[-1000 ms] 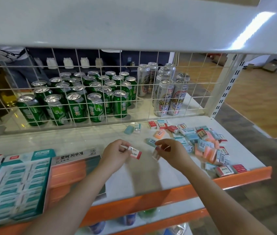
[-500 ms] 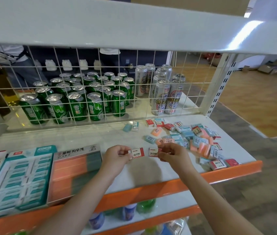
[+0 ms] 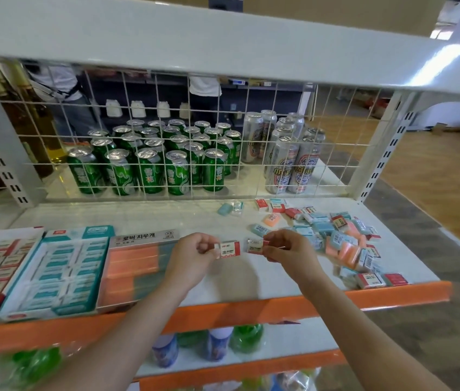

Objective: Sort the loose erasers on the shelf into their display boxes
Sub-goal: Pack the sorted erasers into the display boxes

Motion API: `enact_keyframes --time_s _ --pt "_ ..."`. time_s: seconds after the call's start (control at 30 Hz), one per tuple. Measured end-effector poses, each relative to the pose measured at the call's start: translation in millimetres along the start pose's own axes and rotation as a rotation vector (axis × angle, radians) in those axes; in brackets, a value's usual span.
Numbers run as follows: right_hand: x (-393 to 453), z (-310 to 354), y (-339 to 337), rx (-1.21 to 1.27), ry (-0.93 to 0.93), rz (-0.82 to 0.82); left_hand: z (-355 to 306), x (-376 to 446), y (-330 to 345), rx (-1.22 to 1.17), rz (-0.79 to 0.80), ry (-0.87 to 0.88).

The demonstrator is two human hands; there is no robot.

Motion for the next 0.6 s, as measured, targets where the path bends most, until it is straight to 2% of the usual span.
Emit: enact_keyframes --time_s 0.27,0.6 --pt "-8 18 54 0.001 -0.045 0.074 -2 -9 -57 0.061 -0.132 0.064" --pt "-32 62 171 0.055 -0.121 0.207 21 0 -176 0.175 -0.246 0.074"
Point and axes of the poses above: each hand's wrist, its own x-axis towards the middle knuckle, its own y-axis out of the palm, z = x × y, the point moved 5 cm from there along x, towards the middle knuckle, and after that the axes turned 7 degrees about -z, right-handed, at the moved point
